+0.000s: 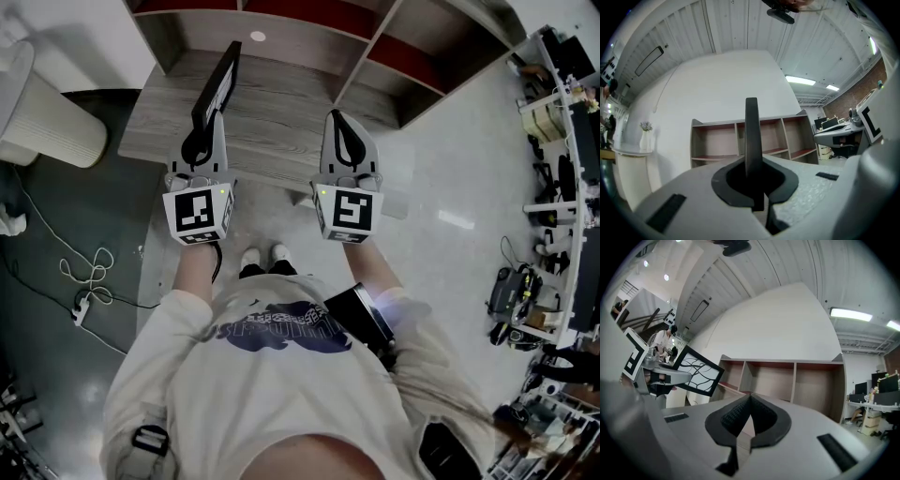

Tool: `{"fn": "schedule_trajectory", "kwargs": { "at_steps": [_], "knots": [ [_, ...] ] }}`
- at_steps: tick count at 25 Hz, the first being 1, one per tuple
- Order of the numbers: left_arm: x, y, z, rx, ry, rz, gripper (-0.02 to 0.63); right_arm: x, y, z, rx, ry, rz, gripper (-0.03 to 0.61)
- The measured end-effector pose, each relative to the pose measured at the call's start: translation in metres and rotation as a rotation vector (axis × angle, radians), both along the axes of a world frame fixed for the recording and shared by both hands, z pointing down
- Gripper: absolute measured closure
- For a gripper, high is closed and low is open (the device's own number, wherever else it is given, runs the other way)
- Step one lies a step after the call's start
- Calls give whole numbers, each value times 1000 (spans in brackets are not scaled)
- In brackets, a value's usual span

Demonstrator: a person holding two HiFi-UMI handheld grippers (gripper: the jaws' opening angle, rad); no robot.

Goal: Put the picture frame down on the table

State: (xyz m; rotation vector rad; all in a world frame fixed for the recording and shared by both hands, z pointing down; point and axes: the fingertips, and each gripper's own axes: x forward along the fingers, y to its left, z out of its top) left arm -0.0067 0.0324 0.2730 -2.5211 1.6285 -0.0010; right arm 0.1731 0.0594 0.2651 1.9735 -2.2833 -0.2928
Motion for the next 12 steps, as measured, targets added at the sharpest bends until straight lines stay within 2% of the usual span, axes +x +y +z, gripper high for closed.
{"fn": "schedule_trajectory", "kwargs": {
  "at_steps": [2,4,6,8,12],
  "knots": [
    [-2,0,2,-25,27,24,595,1,-2,3,-18,-25,-8,581],
    [-4,0,4,-73,90,77,596,3,-4,6,-45,-81,-32,581],
    [-2,3,8,-131,159,159,597,7,-4,9,-70,-154,-69,580],
    [2,10,13,-180,194,254,596,10,-2,10,-86,-194,-110,580],
    [12,25,18,-262,263,423,595,4,2,12,-144,-253,-273,564]
  ]
}}
